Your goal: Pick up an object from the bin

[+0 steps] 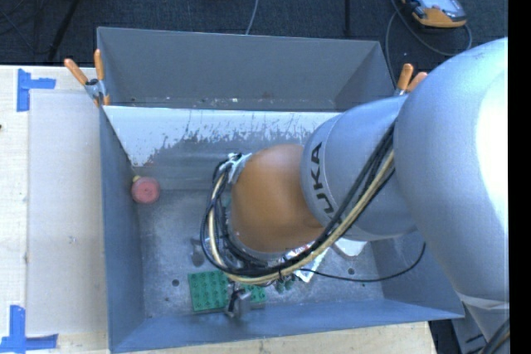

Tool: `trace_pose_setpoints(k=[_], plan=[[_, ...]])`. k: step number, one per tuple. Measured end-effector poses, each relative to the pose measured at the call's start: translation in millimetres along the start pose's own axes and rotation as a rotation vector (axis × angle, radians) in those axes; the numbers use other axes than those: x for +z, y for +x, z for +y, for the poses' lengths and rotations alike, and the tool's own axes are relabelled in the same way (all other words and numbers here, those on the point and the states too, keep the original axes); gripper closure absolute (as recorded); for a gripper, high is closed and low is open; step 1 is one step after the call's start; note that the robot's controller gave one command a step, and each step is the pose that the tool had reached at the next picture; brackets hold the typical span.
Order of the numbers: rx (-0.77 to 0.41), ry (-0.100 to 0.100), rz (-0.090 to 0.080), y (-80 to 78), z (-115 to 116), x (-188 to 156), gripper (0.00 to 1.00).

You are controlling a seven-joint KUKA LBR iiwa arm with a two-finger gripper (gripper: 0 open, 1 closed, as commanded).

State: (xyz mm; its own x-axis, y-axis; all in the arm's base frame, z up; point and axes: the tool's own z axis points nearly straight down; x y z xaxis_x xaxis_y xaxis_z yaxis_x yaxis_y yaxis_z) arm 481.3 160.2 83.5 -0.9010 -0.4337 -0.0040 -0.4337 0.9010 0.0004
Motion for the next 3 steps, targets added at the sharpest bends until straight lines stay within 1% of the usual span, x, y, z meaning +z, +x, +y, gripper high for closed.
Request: trace_pose_setpoints(k=[1, 2, 3], plan=[[0.001, -0.001, 0.005, 1.3, 0.4, 0.6, 1.0], [0.001, 0.0, 0.0, 0.1, 0.1, 0.1, 0.0], [0.002, -0.001, 0.005, 1.3, 0.4, 0.6, 1.0]])
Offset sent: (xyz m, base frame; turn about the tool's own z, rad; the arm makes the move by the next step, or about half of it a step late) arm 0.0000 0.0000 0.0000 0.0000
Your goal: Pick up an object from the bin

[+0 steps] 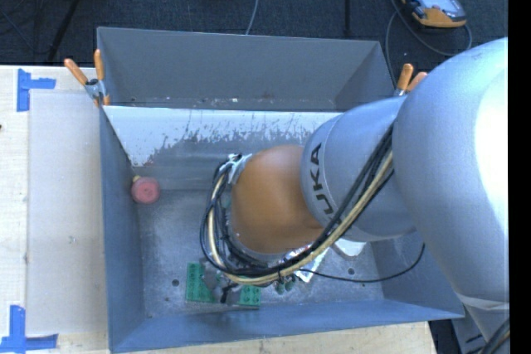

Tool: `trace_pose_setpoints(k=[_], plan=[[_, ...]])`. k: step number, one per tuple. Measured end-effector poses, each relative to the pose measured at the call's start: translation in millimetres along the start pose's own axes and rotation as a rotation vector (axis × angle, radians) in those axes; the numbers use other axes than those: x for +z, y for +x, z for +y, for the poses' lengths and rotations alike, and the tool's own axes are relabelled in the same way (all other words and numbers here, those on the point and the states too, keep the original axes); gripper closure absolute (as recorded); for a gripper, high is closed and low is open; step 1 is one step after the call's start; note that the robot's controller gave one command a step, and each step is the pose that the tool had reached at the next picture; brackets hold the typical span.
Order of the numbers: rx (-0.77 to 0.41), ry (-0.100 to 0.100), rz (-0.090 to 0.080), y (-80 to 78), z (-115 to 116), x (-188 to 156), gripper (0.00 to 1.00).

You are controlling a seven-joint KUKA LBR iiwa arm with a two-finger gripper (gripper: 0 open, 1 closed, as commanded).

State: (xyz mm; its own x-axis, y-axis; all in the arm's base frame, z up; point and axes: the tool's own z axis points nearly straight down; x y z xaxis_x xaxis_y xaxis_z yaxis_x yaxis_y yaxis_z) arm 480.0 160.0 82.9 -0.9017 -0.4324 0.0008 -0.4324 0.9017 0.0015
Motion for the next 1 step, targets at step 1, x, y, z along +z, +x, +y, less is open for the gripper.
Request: trace_pose_setpoints(k=[1], plan=[[0.001, 0.0, -0.005, -1.1, -0.2, -0.5, 0.0]])
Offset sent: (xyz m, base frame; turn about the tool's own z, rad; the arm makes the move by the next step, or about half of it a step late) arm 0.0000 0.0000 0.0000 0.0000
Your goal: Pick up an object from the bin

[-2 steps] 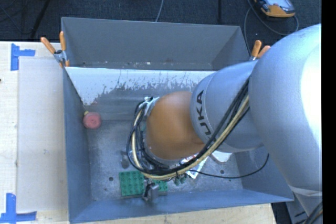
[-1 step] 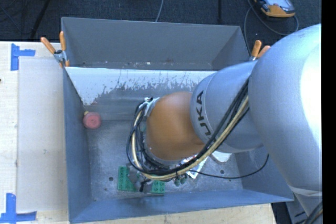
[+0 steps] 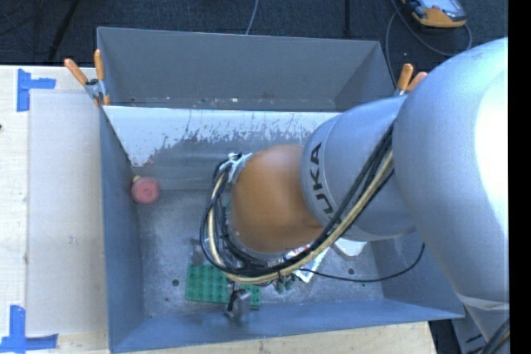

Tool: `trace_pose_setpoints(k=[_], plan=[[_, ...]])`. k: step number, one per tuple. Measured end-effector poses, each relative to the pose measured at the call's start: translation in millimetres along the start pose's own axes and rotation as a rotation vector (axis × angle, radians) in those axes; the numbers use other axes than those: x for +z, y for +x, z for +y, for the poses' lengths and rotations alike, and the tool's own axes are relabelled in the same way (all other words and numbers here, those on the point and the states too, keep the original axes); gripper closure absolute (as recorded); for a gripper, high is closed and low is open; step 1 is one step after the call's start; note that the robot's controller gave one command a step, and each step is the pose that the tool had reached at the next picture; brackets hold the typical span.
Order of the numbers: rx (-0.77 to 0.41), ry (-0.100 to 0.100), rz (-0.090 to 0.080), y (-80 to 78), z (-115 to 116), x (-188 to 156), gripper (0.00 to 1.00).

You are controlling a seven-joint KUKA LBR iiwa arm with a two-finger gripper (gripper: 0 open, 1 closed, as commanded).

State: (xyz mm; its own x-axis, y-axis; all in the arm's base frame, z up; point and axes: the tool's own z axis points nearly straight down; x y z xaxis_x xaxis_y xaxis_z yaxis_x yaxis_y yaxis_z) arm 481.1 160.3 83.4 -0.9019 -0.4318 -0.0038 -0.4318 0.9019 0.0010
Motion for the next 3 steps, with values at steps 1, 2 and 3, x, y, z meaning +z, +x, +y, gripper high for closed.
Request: trace_pose_setpoints(k=[1, 2, 3], plan=[[0.0, -0.001, 0.004, 1.1, 0, 0, 1.0], [0.001, 0.0, 0.001, -0.1, 0, 0, 0.0], [-0.157, 0.001, 0.004, -27.0, -46, 14, 0.0]])
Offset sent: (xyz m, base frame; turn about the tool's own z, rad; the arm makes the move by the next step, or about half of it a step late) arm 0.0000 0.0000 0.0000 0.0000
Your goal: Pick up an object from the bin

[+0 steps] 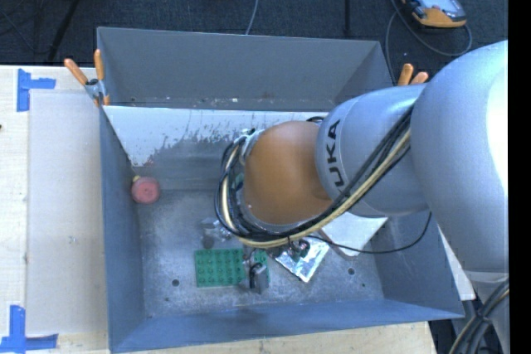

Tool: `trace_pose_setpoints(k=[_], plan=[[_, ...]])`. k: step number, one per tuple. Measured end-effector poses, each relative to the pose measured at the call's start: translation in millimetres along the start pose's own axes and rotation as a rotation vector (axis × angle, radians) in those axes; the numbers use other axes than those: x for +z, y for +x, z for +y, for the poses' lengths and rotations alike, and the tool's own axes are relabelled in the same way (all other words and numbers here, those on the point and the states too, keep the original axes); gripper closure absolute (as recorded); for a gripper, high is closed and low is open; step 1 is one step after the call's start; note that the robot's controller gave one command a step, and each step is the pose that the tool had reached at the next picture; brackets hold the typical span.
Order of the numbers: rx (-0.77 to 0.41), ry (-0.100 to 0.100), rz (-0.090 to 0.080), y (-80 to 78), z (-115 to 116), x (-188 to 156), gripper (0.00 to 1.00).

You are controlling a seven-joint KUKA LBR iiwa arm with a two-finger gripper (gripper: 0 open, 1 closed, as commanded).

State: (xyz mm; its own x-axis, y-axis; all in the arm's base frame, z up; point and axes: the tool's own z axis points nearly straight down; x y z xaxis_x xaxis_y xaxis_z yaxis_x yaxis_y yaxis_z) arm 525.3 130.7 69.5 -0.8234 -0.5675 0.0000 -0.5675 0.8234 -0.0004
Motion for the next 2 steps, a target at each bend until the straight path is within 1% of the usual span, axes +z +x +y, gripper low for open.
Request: trace_pose_setpoints(k=[1, 2], plan=[[0.002, 0.0, 0.0, -0.3, 0, -1, 1.0], [-0.569, 0.002, -0.003, 15.3, -31, -98, 1.0]])
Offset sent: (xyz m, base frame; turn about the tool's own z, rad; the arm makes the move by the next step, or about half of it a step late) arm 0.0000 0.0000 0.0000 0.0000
